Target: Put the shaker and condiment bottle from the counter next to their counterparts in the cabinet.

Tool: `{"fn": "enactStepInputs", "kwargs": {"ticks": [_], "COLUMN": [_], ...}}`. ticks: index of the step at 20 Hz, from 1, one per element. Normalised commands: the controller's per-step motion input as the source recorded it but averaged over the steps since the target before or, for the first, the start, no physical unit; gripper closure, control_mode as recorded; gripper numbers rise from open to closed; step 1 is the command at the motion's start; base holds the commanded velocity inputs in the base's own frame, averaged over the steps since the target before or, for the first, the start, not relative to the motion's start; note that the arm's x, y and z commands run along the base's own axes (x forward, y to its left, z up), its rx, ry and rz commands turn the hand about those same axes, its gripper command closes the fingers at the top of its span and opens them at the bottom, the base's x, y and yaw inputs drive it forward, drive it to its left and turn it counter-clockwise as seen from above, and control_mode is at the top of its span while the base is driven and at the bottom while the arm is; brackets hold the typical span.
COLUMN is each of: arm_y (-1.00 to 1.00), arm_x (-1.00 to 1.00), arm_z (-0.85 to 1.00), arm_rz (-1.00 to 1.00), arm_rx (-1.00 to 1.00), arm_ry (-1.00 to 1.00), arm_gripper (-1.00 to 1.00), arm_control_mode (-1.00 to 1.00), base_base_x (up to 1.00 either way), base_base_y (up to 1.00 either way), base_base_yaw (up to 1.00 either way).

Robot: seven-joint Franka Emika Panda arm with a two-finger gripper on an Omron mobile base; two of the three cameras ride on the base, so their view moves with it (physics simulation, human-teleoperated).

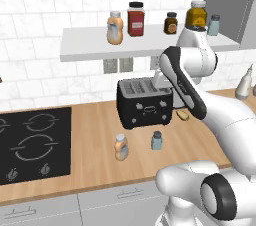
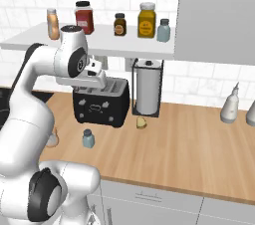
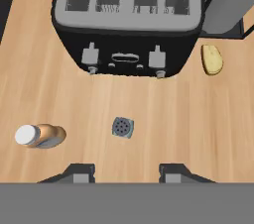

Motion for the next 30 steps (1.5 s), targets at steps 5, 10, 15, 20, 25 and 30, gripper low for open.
{"fn": "enactStepInputs", "kwargs": {"ticks": [5,10,15,20,25,30], "arm_y": [0.0,0.15,0.64,0.69,0.51,0.57], "arm_x": [-0.04,-0.48,-0.71,-0.33,-0.22,-0.06], "arm_z": [-0.01,0.0,-0.05,-0.12,-0.1,-0.19], "arm_rz": [0.0,0.03,0.09,-0.1,-0.42,-0.46], "arm_rx": [0.0,-0.03,-0.16,-0.08,-0.02,-0.01], "arm_ry": [0.0,-0.18,-0.21,-0.01,-0.17,-0.13], "arm_gripper": [-1.0,-1.0,-1.0,-1.0,-1.0,-1.0], "arm_control_mode": [-1.0,-1.0,-1.0,-1.0,-1.0,-1.0], "base_base_x": [0.0,0.0,0.0,0.0,0.0,0.0], "base_base_y": [0.0,0.0,0.0,0.0,0.0,0.0], "base_base_yaw": [0.0,0.0,0.0,0.0,0.0,0.0]}}
